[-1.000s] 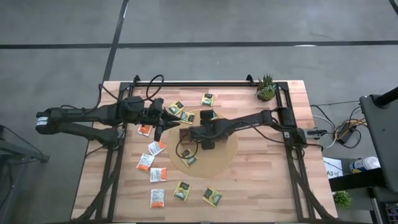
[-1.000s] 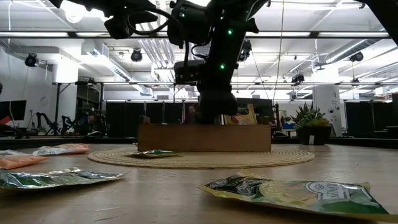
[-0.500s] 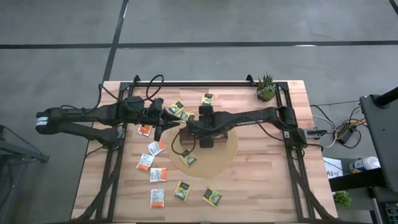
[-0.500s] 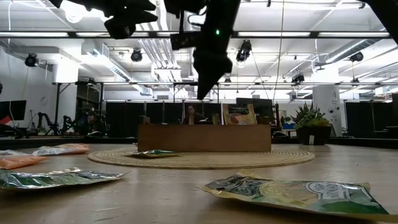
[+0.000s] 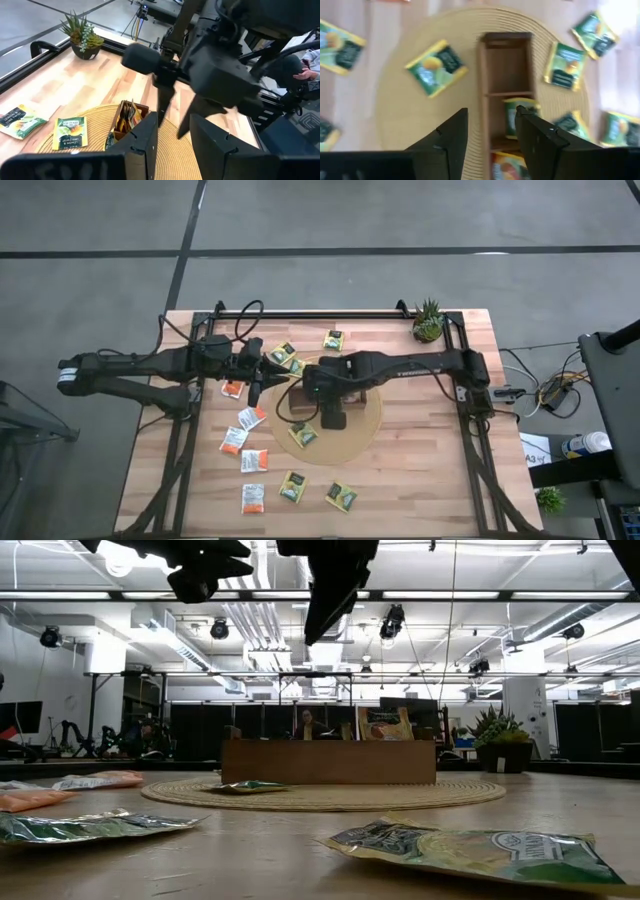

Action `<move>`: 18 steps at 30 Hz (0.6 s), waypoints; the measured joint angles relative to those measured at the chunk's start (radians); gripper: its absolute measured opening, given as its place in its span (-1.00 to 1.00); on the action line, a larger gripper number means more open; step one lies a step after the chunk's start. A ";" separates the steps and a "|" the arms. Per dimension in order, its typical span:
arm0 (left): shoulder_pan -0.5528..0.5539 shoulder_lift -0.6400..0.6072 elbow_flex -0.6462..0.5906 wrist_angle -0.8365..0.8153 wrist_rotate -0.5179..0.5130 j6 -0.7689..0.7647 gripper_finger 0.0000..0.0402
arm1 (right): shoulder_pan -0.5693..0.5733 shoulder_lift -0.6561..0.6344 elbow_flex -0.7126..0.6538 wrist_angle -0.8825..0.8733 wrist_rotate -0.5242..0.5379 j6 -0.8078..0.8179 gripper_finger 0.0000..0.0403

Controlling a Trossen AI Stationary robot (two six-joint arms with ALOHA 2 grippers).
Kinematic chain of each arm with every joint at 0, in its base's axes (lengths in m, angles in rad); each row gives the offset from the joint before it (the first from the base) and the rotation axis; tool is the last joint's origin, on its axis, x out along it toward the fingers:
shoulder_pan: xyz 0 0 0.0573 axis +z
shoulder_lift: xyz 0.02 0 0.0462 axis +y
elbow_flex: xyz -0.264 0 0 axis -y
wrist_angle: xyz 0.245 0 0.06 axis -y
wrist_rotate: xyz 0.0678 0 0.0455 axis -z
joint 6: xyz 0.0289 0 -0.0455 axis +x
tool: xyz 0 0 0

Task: Pick & Place Tea
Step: Put the yellow tea bag into the middle section of the wooden organizer

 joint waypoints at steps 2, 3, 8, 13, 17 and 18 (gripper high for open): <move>0.000 0.000 0.000 0.000 0.000 0.000 -0.46 | 0.012 0.000 0.000 0.001 -0.005 -0.005 -0.20; 0.000 0.000 0.000 0.000 0.000 0.000 -0.46 | 0.017 0.000 -0.001 0.004 -0.007 -0.016 -0.20; 0.000 -0.002 0.000 0.000 0.000 0.007 -0.46 | 0.042 0.000 -0.013 0.084 -0.009 -0.113 -0.20; 0.000 -0.019 0.000 -0.001 0.000 0.008 -0.46 | 0.052 -0.001 -0.026 0.167 -0.014 -0.229 -0.20; 0.000 -0.036 0.000 -0.015 0.000 0.017 -0.46 | 0.044 0.010 -0.032 0.184 -0.050 -0.258 -0.16; 0.000 -0.041 0.000 -0.027 0.000 0.019 -0.46 | 0.043 0.014 -0.033 0.178 -0.049 -0.259 -0.14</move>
